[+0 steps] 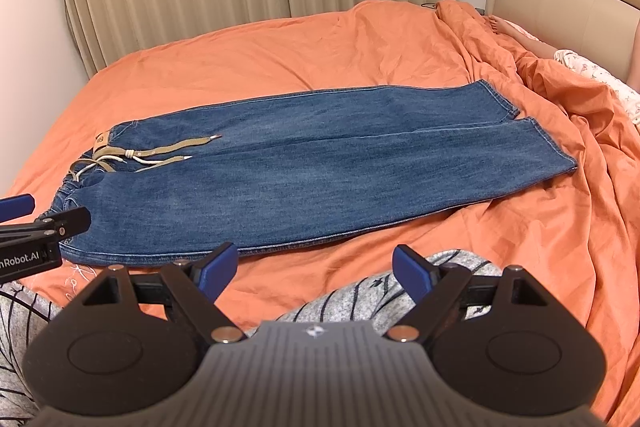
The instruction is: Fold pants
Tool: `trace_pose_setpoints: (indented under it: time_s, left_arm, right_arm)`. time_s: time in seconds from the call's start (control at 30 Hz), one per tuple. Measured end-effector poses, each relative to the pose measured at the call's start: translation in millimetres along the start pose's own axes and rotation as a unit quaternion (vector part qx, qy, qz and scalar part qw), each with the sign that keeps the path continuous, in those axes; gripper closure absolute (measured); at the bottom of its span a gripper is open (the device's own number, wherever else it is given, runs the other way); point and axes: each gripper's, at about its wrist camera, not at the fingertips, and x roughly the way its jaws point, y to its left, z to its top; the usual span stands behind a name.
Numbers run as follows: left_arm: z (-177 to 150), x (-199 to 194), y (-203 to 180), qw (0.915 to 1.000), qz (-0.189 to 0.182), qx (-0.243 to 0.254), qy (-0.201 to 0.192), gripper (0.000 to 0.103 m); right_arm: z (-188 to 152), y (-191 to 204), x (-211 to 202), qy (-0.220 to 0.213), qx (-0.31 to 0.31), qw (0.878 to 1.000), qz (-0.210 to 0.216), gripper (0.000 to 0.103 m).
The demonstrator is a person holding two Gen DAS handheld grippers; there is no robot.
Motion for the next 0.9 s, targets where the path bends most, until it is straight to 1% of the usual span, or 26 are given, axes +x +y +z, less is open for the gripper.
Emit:
trace_pose_setpoints:
  time_s: [0.9]
  left_arm:
    - [1.9,-2.8,-0.8,1.0000,0.003,-0.001,-0.001,0.005]
  right_arm:
    - [-2.8,2.9,-1.2,-0.001,-0.002,1.000,0.003,0.022]
